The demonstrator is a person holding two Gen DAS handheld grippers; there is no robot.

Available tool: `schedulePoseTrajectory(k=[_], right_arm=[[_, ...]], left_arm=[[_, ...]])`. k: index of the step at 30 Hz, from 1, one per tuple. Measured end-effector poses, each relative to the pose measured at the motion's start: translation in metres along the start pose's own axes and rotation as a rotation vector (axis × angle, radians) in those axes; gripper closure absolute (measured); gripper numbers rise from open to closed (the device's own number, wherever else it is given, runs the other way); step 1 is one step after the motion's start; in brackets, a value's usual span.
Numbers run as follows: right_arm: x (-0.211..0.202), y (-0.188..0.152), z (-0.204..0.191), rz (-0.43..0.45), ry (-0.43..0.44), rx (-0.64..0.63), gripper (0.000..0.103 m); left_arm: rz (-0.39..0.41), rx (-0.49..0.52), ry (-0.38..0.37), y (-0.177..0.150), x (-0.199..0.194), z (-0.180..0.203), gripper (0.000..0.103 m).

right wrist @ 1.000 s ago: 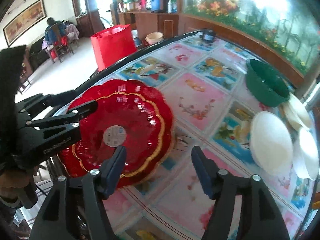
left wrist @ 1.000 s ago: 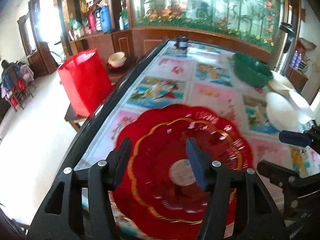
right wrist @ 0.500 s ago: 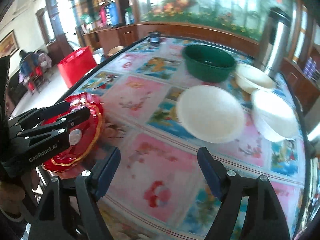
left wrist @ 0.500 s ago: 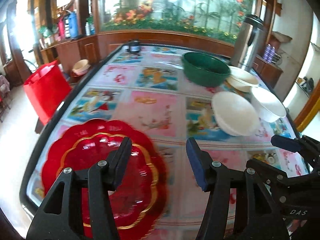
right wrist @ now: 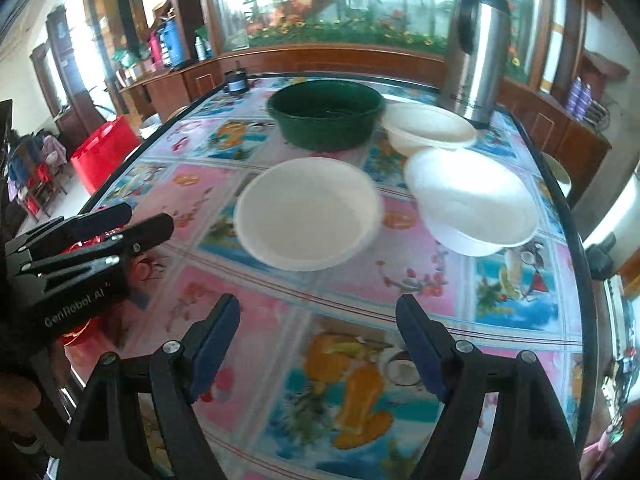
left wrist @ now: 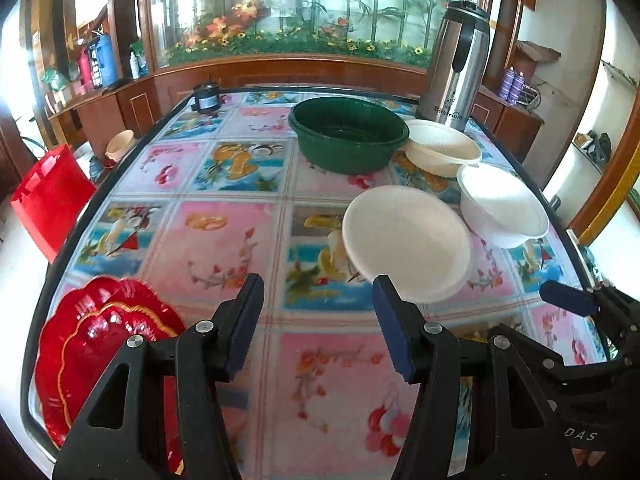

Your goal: Organize plates and bowls

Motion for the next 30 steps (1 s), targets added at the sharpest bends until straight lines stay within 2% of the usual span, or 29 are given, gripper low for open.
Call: schedulePoseTrajectory(k=[11,23,30], right_arm=[[0.020,0.010,0.035,-0.014,0.050,0.082,0.022],[0.059,0.027,0.043,-0.069,0.057,0.061,0.022],[0.068,0.031,0.046,-0.085,0.057,0.055,0.022]], left_arm=[[-0.062,-0.015,0.029,0.018,0.044,0.015,0.046],[-0.107,-0.036,0.059,0.021,0.078,0.021,0.046],[-0.121,-0.043,0.063,0.023,0.088,0.023,0.046]])
Point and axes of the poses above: each gripper's, at about its wrist camera, not at the fingertips, and x roughly the way its jaws point, z to its right, y to its top, the point moved 3 cm from there along x, roughly the way its jaws point, and after that the axes turned 12 degrees about -x, right-handed, at the moved point
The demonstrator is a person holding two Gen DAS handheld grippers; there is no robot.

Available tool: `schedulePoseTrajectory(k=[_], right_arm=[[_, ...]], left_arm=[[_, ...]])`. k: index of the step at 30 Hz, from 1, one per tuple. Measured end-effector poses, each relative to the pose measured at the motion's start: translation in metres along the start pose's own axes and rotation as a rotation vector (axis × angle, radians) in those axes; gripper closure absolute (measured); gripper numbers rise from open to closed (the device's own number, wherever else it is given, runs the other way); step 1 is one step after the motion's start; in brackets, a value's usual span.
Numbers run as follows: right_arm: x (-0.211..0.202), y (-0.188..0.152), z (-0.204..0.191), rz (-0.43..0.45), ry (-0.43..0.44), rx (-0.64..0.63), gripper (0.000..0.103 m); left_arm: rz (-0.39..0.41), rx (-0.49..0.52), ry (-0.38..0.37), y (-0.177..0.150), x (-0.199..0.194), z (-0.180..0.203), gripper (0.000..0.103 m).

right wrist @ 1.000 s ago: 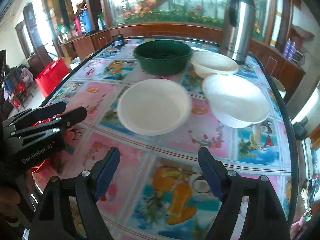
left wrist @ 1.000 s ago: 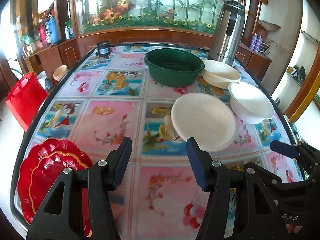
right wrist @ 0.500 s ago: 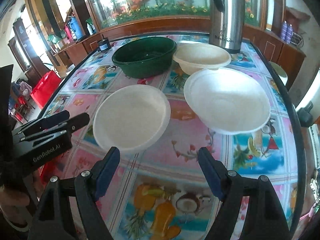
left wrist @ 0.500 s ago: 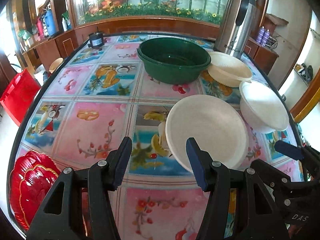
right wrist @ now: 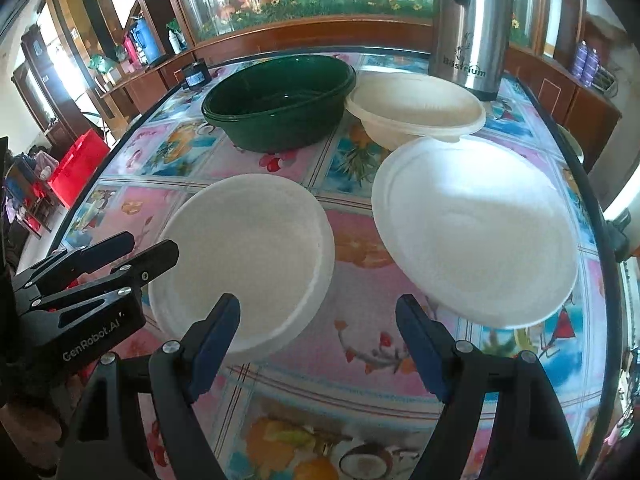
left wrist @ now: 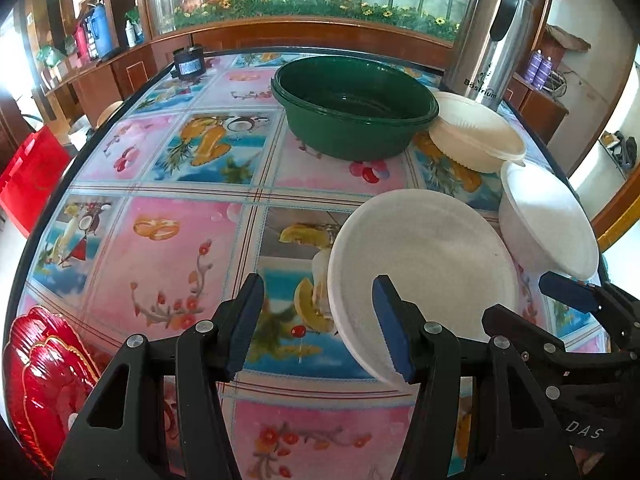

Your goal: Organize plates and bowls

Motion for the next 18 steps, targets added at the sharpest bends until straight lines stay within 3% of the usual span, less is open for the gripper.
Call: schedulePoseTrajectory(k=[18], right_arm=[[0.013,0.012,0.006,-0.022,0.013,-0.023,0.023]], left_arm=[[-0.042,-0.011,0.003,0.005,0.021,0.003,0.046]])
Point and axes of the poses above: each gripper's, at about its wrist camera, not at the fingertips, and x roughly the way its jaws point, z to its right, y to its top, the point moved 3 cm from there along x, roughly the way its jaws point, and after that the axes turned 12 degrees about -x, right-handed, at the moved point
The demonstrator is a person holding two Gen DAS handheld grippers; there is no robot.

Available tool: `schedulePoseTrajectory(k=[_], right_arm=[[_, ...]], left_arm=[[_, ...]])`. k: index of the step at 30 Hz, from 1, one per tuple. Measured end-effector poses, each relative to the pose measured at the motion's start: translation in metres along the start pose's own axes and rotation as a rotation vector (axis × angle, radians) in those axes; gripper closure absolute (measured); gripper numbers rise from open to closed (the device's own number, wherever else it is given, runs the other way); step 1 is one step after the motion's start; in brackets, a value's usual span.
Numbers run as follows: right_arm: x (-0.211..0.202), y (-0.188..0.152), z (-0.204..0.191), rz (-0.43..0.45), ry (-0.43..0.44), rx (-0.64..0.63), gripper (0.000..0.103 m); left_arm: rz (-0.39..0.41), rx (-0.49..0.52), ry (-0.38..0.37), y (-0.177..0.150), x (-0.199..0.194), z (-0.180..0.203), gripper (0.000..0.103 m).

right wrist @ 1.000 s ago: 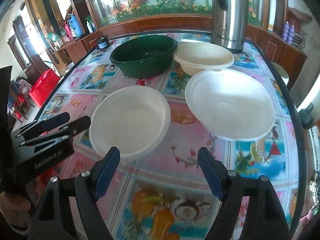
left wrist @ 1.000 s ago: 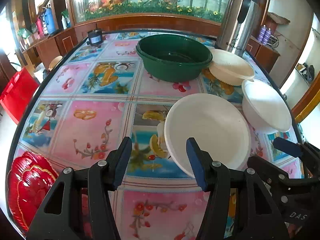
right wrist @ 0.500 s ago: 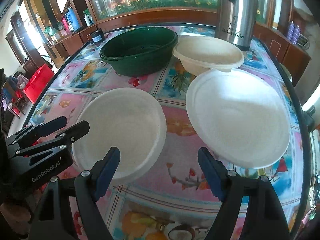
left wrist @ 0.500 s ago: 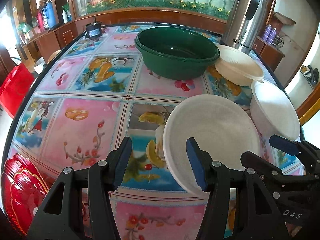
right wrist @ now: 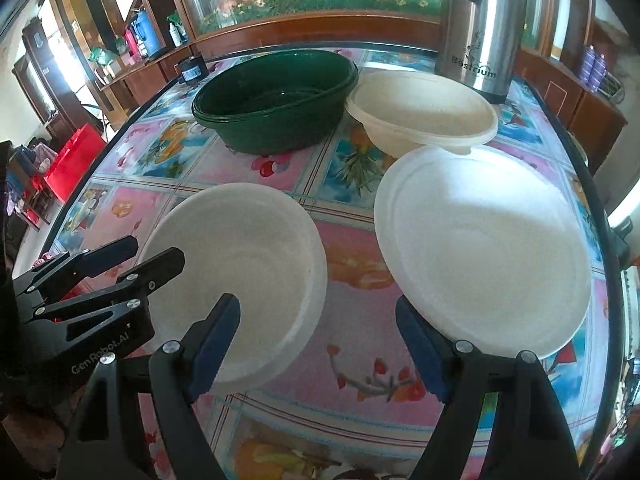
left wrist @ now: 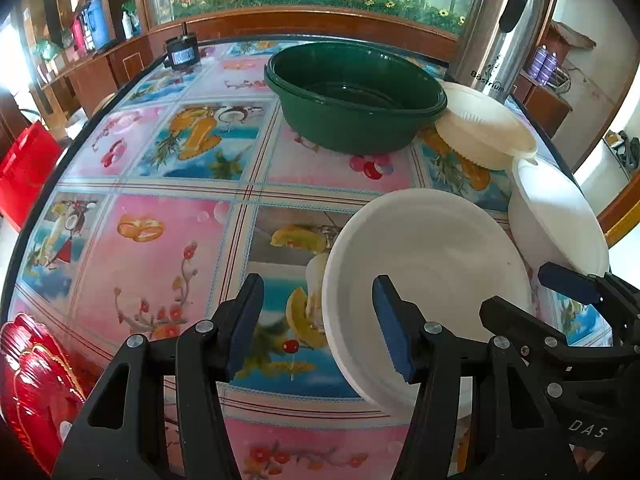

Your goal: Organize plates and bowls

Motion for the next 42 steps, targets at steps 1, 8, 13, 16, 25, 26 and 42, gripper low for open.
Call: schedulePoseTrajectory(k=[1,8,13,16,25,26,42], right_arm=[[0.001,0.001,-0.001,0.000,0.005,-0.001,0.023],[0.009,0.006,-0.001,-0.005,0.026,-0.018,0.033],[0.013,0.006,-0.002,-0.017,0.046,-0.033,0.073],[0.008,0.005,-0.007,-0.001,0.065,-0.040,0.079],[-0.015,-0.004,-0.023,0.025,0.067,-0.056,0.080],[-0.020,-0.005,-0.028,0.030,0.064,-0.066,0.079],[-0.059,-0.013,-0.089,0.088,0.063,-0.157,0.076]], left_arm=[[-0.004,-0.001,0.000,0.000,0.001,0.000,0.046],[-0.028,-0.013,-0.006,0.001,0.009,-0.003,0.046],[-0.055,0.003,-0.036,-0.002,0.014,-0.002,0.086],[-0.083,0.013,-0.062,-0.004,0.013,0.001,0.088],[-0.075,0.000,-0.097,-0.015,-0.016,-0.011,0.088],[-0.069,-0.003,-0.099,-0.018,-0.022,-0.014,0.088],[0.027,-0.030,-0.090,-0.043,-0.083,-0.061,0.088]])
Point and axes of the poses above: each gripper's, at about its wrist camera, not at the fingertips, and x roughly the way its jaws point, z to its right, y to its top, the point moved 3 cm from there along x, roughly the way its jaws point, and after that the axes turned 12 degrees about -x, right-handed, at the moved point
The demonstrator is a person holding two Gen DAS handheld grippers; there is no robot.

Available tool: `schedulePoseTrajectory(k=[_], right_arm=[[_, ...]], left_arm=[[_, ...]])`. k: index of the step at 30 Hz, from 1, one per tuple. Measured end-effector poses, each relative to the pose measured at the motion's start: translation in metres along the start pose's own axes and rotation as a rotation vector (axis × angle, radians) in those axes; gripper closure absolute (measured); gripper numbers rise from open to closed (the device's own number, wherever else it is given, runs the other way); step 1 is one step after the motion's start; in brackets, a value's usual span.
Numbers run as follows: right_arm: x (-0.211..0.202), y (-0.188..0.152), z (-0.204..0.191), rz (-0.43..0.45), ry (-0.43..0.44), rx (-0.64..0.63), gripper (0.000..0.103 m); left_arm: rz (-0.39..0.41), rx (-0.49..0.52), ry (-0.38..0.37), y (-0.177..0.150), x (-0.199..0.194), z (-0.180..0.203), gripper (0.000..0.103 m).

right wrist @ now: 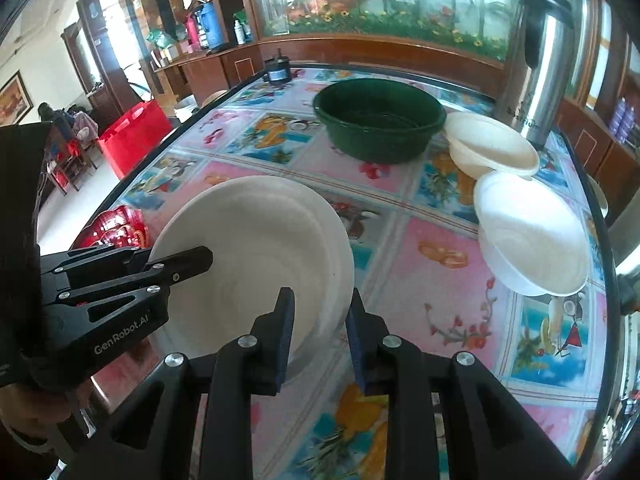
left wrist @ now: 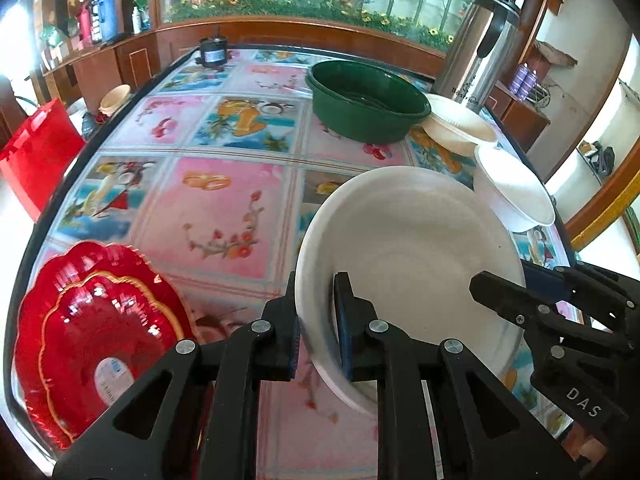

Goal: Organize plates and bowls
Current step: 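Grip the white bowl's rim with the right tool and lift it, then carry the white bowl with the right tool over the red plate stack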

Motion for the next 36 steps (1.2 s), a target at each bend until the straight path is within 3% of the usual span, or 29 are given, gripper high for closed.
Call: schedulePoseTrajectory(k=[10,20,28,36], right_arm=[[-0.003,0.011,-0.048,0.008,0.014,-0.089,0.077],[0.016,0.032,-0.118,-0.003,0.079,-0.214,0.077],[0.045,0.041,-0.166,-0.045,0.125,-0.299,0.075],[0.068,0.037,-0.186,-0.100,0.142,-0.331,0.075]], left_arm=[[0.047,-0.051,0.027,-0.008,-0.033,-0.047,0.088],[0.083,-0.150,0.094,-0.016,-0.060,-0.125,0.088],[0.072,-0.210,0.148,-0.026,-0.061,-0.173,0.088],[0.049,-0.235,0.188,-0.037,-0.045,-0.197,0.088]])
Point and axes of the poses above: each gripper's, at about its wrist camera, not at the fingertips, and x roughly the way its jaws point, z to its right, y to its top, the point moved 3 cm from there along x, roughly the way its jaws point, and after that the axes turned 12 degrees about -x, right-handed, at the moved point
